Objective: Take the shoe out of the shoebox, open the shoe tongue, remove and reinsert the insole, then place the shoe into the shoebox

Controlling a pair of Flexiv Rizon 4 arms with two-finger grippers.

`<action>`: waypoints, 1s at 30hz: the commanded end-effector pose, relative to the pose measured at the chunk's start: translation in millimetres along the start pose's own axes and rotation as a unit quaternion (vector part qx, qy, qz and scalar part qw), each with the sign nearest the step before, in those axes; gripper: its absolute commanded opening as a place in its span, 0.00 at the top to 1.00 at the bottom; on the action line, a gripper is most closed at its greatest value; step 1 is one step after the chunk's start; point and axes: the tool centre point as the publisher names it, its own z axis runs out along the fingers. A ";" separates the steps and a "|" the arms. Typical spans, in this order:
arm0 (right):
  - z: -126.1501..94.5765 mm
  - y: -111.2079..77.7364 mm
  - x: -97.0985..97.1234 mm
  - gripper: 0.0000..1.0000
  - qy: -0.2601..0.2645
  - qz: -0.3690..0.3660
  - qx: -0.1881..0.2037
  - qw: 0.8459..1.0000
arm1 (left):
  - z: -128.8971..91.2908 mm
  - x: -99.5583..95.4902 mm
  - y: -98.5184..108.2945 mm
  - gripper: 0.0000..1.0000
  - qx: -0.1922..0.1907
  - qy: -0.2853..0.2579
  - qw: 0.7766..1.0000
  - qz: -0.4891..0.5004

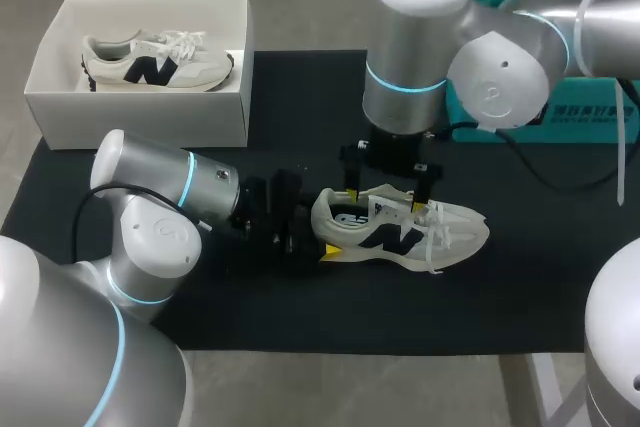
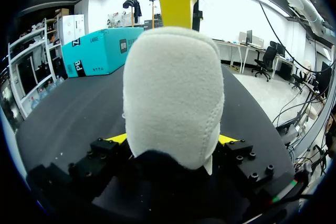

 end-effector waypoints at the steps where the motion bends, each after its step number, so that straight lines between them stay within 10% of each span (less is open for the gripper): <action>1: 5.8 2.7 -7.2 0.00 -0.011 -0.002 -0.002 1.000 | 0.9 1.7 0.5 1.00 -0.002 -0.001 1.000 0.000; 30: 24.8 8.5 -2.3 0.05 -0.122 -0.034 -0.015 0.992 | 0.9 1.7 0.5 1.00 -0.002 -0.001 1.000 0.000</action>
